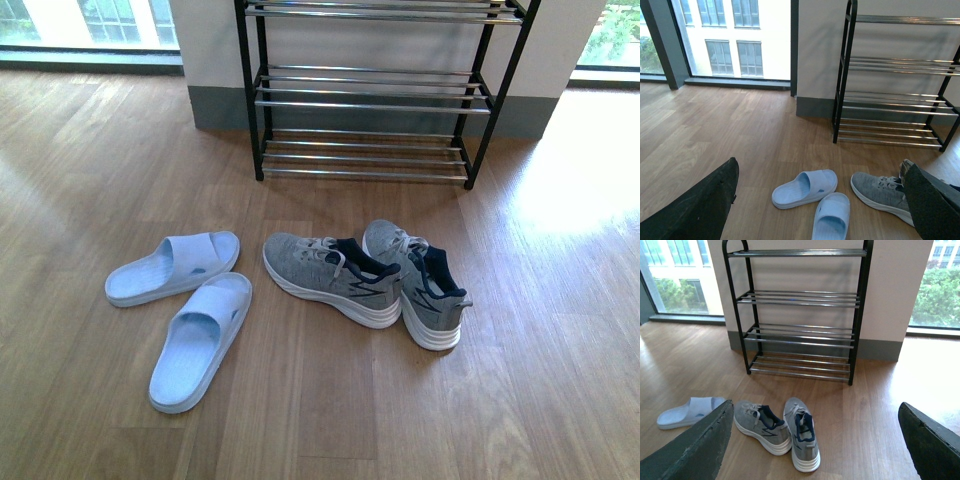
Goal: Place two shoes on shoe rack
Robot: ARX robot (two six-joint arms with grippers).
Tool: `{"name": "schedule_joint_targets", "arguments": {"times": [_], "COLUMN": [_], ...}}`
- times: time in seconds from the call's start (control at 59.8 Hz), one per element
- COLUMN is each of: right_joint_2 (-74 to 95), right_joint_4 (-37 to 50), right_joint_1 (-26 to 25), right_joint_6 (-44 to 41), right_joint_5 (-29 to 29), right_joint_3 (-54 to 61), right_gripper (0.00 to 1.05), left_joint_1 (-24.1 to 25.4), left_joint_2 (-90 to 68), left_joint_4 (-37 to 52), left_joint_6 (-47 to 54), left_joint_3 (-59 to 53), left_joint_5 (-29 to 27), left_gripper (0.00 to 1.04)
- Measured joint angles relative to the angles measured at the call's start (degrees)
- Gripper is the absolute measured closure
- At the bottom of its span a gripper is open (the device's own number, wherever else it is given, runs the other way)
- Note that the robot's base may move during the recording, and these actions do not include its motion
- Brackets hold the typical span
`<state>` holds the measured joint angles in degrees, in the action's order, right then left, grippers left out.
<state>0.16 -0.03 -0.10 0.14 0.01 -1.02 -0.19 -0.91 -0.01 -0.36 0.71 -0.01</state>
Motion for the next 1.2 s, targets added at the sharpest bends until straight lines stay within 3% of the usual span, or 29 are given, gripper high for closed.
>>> {"name": "schedule_joint_targets", "arguments": {"times": [1.204], "right_joint_2": [0.0], "right_joint_4": [0.0], "right_joint_1": [0.0], "right_joint_6": [0.0], "right_joint_5": [0.0], "right_joint_3": [0.0], "right_gripper": [0.09], "left_joint_1": [0.0], "left_joint_2": [0.0], "left_joint_4": [0.0], "left_joint_6": [0.02], "left_joint_3": [0.0], "left_joint_5": [0.0], "left_gripper": [0.09]}}
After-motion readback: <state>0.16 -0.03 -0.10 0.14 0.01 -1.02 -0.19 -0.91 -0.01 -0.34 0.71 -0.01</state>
